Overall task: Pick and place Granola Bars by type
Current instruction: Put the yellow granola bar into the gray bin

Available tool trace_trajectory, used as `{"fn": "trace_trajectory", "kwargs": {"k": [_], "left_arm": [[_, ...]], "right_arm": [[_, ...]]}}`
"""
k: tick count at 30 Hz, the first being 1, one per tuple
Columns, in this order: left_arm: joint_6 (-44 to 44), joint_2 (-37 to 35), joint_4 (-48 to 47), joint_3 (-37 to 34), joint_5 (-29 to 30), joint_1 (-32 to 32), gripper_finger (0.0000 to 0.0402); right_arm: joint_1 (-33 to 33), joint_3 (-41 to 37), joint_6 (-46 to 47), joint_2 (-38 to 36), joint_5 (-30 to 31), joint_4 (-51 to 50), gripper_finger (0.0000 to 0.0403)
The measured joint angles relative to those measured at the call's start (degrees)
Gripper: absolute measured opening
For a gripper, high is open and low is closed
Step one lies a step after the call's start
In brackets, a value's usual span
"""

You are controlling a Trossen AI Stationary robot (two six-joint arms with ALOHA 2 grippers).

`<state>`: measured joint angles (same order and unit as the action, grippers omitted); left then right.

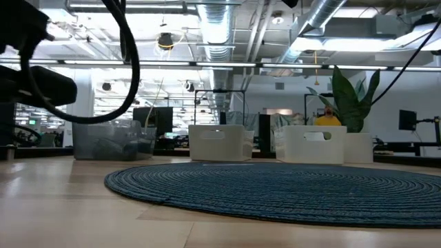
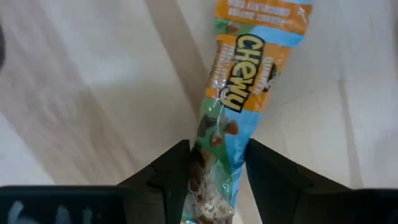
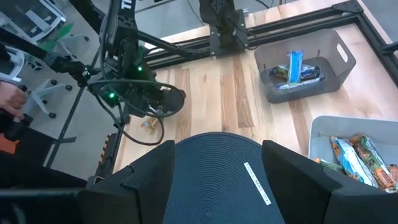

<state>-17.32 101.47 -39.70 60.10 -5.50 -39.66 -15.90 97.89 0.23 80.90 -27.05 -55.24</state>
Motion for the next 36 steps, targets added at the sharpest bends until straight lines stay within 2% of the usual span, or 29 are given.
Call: {"fn": "trace_trajectory", "kwargs": {"k": [4, 10, 13, 16, 23, 28, 32, 36], "left_arm": [[-1.30, 0.00, -0.31, 0.00, 0.40, 0.02, 0.0112], [-5.42, -0.47, -0.49, 0.02, -0.72, 0.30, 0.0018], [-9.11, -1.27, -1.72, 0.02, 1.04, 1.32, 0.0012], [-15.00, -3.34, -4.31, 0.02, 6.33, 3.98, 0.0015], [-25.36, -13.15, -5.44, 0.00, 22.21, 17.34, 0.0005], [-29.65, -21.12, 4.12, 0.00, 32.57, 29.74, 0.0005], [-27.22, -25.06, 17.14, 0.00, 33.46, 39.42, 0.0002], [-25.05, -25.72, 29.54, 0.02, 26.16, 49.23, 0.0001]], "right_arm": [[0.02, 0.00, 0.29, 0.00, 0.00, 0.02, 0.0232], [0.00, 0.00, 0.37, 0.00, 0.02, 0.04, 0.0232], [0.00, 0.00, 0.35, 0.00, 0.02, 0.06, 0.0232], [0.01, 0.00, 0.32, 0.00, 0.02, 0.05, 0.0232], [0.00, 0.00, -0.20, 0.00, 0.02, 0.07, 0.0232], [0.01, 0.00, -0.25, 0.00, 0.04, 0.32, 0.0232], [0.00, 0.00, -0.31, 0.00, 0.09, 0.50, 0.0232], [0.00, 0.00, -0.34, 0.00, 0.14, 1.03, 0.0232]]}}
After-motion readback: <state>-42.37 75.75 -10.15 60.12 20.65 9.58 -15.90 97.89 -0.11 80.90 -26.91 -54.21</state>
